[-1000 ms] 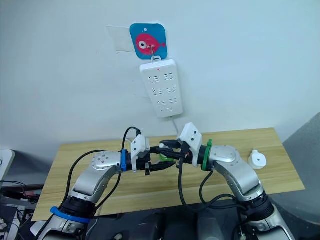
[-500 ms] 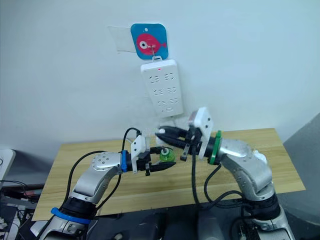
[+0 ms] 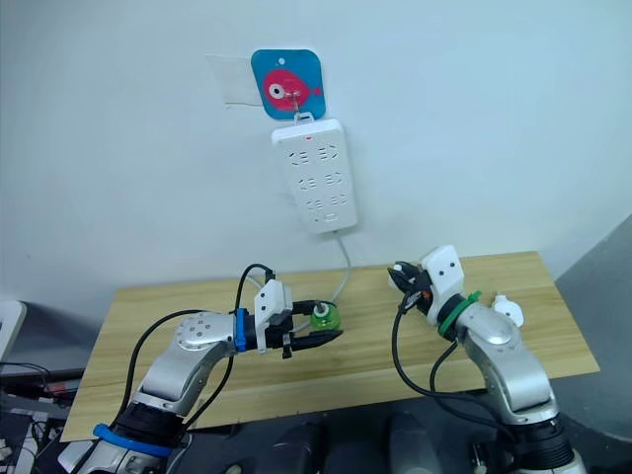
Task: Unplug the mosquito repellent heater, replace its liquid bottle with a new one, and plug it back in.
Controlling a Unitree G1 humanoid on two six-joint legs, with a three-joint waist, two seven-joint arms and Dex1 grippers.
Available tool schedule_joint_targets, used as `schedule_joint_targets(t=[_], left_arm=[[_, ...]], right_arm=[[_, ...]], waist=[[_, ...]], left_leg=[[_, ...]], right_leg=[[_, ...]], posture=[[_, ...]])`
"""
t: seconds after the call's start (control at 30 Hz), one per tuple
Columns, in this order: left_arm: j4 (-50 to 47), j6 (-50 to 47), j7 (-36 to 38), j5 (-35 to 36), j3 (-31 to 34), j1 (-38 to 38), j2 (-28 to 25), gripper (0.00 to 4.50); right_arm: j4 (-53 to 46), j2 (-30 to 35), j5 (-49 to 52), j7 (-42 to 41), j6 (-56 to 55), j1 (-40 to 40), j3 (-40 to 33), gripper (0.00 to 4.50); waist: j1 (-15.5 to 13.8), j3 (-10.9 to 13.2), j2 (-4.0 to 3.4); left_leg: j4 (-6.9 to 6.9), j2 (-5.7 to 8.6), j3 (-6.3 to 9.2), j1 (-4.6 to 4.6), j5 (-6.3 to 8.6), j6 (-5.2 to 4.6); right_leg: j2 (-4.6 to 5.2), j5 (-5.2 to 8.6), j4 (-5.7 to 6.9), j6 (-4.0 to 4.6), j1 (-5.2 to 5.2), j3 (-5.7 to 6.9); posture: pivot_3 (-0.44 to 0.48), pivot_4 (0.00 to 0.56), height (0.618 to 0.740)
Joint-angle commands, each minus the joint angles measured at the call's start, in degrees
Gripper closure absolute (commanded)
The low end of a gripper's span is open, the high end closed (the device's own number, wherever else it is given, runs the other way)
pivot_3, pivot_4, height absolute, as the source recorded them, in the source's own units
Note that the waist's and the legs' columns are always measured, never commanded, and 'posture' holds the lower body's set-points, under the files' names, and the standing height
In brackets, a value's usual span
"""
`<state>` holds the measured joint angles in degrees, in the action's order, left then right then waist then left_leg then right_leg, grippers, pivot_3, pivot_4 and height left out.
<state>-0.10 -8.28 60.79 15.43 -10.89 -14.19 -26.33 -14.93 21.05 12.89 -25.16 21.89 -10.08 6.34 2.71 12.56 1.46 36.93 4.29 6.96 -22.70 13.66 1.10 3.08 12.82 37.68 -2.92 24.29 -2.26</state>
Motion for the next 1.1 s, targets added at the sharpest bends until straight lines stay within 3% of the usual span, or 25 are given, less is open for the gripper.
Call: schedule_joint_targets(t=[0.03,0.47,0.77,1.1], left_arm=[[-3.07,0.62,0.02,0.87,0.80,0.70,-0.65,2.22],[-7.13,-0.85,-0.94,1.28,0.84,2.93,-2.09,2.22],[-7.48,-1.53,-1.62,1.28,0.57,2.82,-1.75,2.22],[-6.94,-1.68,-1.81,1.15,-0.02,2.14,-0.93,2.22]], right_arm=[[8.35,-2.25,-4.55,2.38,-7.38,0.32,1.03,4.13],[38.83,-7.52,-10.39,5.46,-24.96,-6.58,-0.83,4.13],[48.08,-8.30,-10.62,5.63,-29.39,-9.73,-2.12,4.13],[50.87,-9.36,-10.88,4.70,-32.20,-9.87,-2.23,4.13]], waist=[[0.22,-0.03,0.00],[0.14,-0.16,-0.13],[0.14,-0.16,-0.14],[0.14,-0.16,-0.14]], left_leg=[[0.00,0.00,0.00,0.00,0.00,0.00],[0.00,0.04,-0.01,0.02,0.00,0.00],[0.01,0.04,-0.03,0.04,0.00,0.00],[0.00,0.04,-0.02,0.05,0.00,-0.01]], right_leg=[[0.00,0.00,-0.01,0.00,0.00,0.00],[-0.02,0.00,-0.01,0.00,-0.02,-0.03],[-0.03,0.00,0.01,0.00,-0.03,-0.05],[-0.03,0.00,0.02,0.00,-0.05,-0.05]], posture=[[-0.084,0.172,0.740],[-0.028,0.172,0.740],[-0.022,0.176,0.740],[-0.035,0.179,0.740]])
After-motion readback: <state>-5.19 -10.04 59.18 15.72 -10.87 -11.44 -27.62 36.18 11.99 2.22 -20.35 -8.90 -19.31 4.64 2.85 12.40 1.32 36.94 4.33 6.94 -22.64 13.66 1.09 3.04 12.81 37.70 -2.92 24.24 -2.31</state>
